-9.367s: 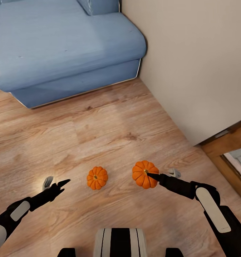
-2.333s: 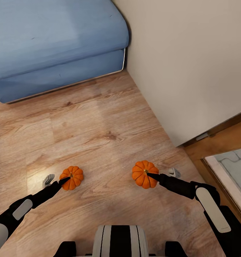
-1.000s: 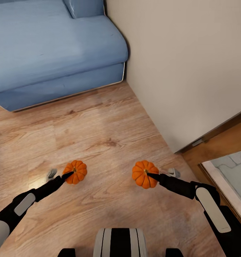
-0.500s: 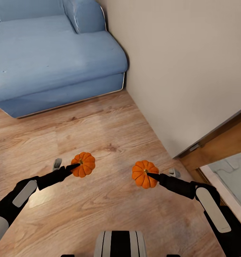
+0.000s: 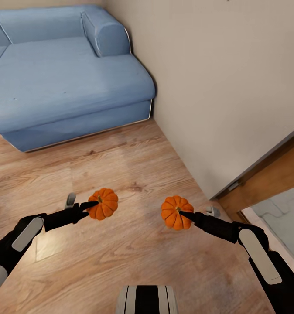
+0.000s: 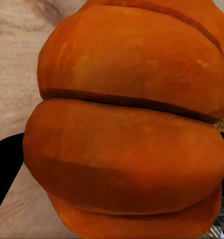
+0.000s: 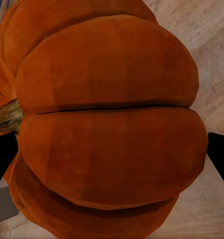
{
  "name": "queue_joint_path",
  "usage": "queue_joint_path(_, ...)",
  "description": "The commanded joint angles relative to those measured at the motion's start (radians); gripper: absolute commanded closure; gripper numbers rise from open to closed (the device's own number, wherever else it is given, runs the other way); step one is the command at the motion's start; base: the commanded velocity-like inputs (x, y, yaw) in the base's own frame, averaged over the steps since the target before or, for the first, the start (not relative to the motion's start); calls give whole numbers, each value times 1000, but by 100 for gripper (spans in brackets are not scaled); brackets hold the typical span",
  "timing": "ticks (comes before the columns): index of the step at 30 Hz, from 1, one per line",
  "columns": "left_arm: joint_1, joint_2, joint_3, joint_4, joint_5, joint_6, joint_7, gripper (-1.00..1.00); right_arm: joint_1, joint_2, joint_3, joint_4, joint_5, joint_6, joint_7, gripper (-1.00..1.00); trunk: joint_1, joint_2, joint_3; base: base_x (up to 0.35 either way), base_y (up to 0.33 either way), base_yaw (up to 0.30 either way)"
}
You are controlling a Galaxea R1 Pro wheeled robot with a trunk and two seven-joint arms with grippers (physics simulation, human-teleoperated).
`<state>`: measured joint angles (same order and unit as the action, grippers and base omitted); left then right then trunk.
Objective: Place each of the two pumpkins and all three candles from the living room inside a cabinet in the living room (use any cabinet), then make sure every cabinet is closed, and position the cauldron so it is next to a table in the living room.
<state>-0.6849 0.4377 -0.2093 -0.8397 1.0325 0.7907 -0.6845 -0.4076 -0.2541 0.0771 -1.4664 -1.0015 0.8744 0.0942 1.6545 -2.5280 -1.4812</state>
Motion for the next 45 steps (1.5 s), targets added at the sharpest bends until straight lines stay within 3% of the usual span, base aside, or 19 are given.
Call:
queue_joint_path(1, -1, 1, -2, -1, 4, 8, 1, 100, 0, -1, 0, 0, 8, 3, 7, 100, -1, 0, 3, 0, 0, 0)
queue_joint_path(13, -1, 0, -2, -27, 4, 50, -1, 100, 0, 1, 1, 0, 8, 2, 7, 100, -6, 3, 50, 0, 0, 5)
queue_joint_path(25, -1, 1, -2, -65, -1, 50, 0, 100, 0, 1, 1, 0, 7, 2, 7, 100, -6, 3, 55, -19, 0, 227)
queue_joint_path(45, 0, 1, -4, -99, -3, 50, 0, 100, 0, 1, 1, 0, 6, 2, 9, 100, -6, 3, 66, -317, 0, 273)
